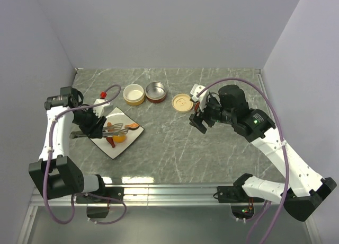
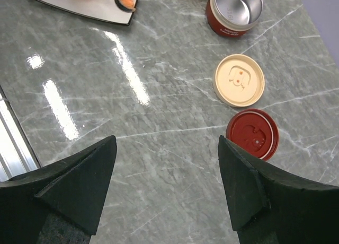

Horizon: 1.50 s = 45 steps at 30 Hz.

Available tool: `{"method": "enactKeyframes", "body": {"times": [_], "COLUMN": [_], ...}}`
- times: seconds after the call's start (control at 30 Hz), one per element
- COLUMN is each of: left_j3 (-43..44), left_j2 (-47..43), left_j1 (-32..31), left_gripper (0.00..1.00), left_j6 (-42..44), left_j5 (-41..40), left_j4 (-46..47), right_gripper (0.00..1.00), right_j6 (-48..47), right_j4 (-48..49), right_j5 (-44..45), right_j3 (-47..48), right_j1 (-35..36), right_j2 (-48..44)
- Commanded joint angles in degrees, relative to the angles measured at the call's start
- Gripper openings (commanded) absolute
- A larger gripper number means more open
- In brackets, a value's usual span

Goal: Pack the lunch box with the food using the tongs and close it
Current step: Pick up the food using the clamp

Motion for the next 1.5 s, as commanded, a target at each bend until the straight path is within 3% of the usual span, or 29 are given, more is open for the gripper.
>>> {"method": "enactKeyframes", "body": {"times": [0.0, 0.77, 1.47], "left_j3": [0.94, 6.38, 4.45], "left_j2": [0.21, 8.38, 11.11], "left_j1": [0.56, 1.62, 1.53], "left_gripper": [0.51, 0.51, 0.51], "left_j6": [6.93, 9.31, 11.33], "left_j5": [-1.14, -0.7, -1.58], "left_j4": [-0.7, 0.98, -0.52], "right_gripper": [0.84, 0.84, 0.83], "right_j6": [0.38, 0.21, -0.15], "right_j4": [0.43, -0.36, -1.33], "right_j5": [-1.07, -2.3, -2.83], "right_j3": [1.27, 2.15, 3.29], "right_j1": [-0.61, -1.05, -1.23], "right_j2": [0.23, 2.16, 3.3]}}
